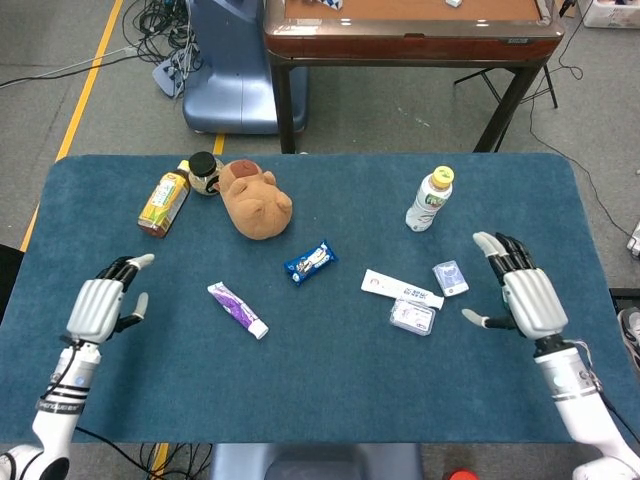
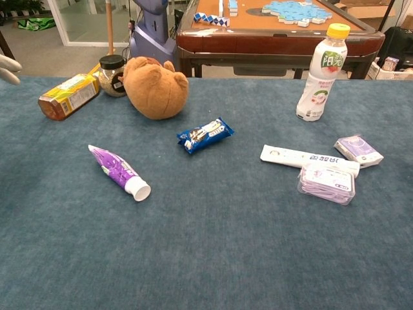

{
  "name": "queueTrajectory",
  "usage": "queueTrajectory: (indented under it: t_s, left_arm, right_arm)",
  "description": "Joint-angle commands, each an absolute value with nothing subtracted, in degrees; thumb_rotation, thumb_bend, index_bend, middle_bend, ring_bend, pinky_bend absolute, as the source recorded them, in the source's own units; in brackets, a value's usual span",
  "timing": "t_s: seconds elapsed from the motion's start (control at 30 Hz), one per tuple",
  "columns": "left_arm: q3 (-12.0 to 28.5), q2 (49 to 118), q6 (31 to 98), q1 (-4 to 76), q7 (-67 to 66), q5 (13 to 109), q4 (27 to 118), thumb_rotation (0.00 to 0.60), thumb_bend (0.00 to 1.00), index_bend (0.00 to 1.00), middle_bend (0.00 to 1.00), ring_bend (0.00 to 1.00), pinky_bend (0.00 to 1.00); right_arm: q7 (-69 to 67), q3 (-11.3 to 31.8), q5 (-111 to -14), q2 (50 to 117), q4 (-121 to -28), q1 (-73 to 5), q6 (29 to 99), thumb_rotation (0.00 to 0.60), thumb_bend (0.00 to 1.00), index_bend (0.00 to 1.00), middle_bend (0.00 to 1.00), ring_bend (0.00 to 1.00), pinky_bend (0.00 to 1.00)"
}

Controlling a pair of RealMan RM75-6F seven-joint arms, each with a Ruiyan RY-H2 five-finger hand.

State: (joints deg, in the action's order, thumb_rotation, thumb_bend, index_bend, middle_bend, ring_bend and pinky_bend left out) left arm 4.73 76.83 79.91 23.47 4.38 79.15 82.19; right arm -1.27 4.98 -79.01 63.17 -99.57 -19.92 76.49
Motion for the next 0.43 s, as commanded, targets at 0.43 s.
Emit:
queueTrajectory:
  t_s: [0.43]
  left_arm:
    - [2.18, 77.02, 92.2, 12.73, -3.62, 82.5, 86.05, 0.6, 0.48, 0.24, 0.25, 0.16, 0.28]
  right_arm:
    - [9.26, 0.64, -75.37, 65.09, -100.47, -6.88, 88.05, 0.6, 0.12, 0.0, 0.11, 0.0, 0.0]
